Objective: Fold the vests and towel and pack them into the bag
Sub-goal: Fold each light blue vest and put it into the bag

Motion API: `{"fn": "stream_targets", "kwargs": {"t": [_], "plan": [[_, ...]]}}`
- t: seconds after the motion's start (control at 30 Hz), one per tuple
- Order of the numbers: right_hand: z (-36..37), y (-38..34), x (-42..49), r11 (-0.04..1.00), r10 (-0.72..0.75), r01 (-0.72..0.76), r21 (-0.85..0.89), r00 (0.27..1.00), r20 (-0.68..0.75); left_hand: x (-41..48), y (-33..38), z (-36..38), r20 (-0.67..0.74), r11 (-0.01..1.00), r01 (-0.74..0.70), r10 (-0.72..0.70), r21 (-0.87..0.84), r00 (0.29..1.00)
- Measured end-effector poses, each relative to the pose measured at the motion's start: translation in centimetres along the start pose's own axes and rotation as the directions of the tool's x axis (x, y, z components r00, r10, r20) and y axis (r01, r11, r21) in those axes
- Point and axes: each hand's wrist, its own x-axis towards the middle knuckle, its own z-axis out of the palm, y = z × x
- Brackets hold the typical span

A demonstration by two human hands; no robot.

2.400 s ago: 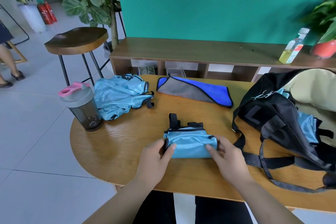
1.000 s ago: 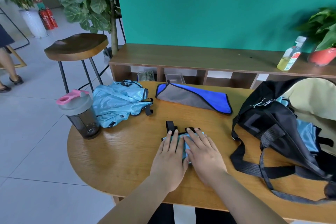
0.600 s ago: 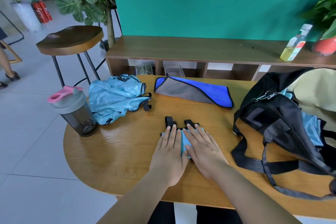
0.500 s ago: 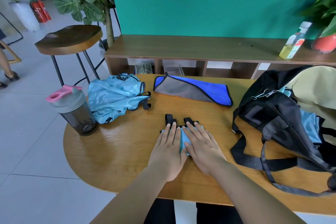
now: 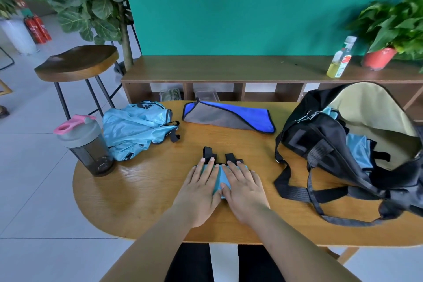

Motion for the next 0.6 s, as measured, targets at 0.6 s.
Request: {"fn": "stream_targets", "kwargs": {"t": [0.6], "plan": [[-3.8, 2.3, 0.4, 0.997, 0.035, -0.024, 0.075, 0.987, -0.157, -2.9, 5.3, -1.6, -0.104, 0.706, 0.485, -0.614, -0.517, 0.782]]}}
